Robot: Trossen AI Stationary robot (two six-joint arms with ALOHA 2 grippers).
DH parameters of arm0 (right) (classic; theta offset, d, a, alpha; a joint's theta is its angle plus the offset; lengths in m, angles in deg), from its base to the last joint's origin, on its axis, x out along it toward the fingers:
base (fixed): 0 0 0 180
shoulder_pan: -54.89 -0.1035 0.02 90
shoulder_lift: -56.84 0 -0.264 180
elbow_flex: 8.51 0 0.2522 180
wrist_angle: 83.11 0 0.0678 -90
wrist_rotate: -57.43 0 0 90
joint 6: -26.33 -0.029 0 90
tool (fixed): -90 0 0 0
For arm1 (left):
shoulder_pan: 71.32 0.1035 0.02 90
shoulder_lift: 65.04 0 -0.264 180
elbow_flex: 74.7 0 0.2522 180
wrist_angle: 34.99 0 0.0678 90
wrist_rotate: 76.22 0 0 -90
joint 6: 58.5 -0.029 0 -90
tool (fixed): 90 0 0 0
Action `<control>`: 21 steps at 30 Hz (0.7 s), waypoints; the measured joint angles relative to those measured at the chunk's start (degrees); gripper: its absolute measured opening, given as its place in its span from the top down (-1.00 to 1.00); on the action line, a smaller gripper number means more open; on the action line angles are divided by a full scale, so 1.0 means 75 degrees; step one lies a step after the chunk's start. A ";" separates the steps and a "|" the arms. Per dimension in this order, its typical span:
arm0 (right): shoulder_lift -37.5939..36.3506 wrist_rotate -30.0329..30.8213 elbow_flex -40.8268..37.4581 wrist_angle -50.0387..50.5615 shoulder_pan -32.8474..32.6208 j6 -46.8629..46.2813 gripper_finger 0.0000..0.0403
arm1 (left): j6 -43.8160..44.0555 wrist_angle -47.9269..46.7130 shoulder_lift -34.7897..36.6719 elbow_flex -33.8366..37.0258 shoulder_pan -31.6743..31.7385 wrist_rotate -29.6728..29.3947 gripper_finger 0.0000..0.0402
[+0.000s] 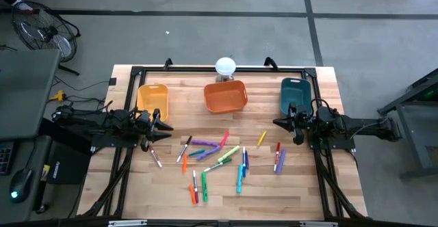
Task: Pick & Place Markers
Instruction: Put the yellow pen into the blue bin
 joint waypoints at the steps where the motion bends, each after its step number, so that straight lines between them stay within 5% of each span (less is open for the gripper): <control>1: 0.0001 0.0004 0.0000 -0.0003 0.0002 0.0002 1.00 | 0.0000 0.0000 -0.0001 0.0001 -0.0001 0.0000 0.35; 21: 0.0393 0.0012 0.0266 0.0226 0.0001 -0.0253 1.00 | -0.0003 0.0000 0.0001 -0.0001 -0.0001 0.0000 0.35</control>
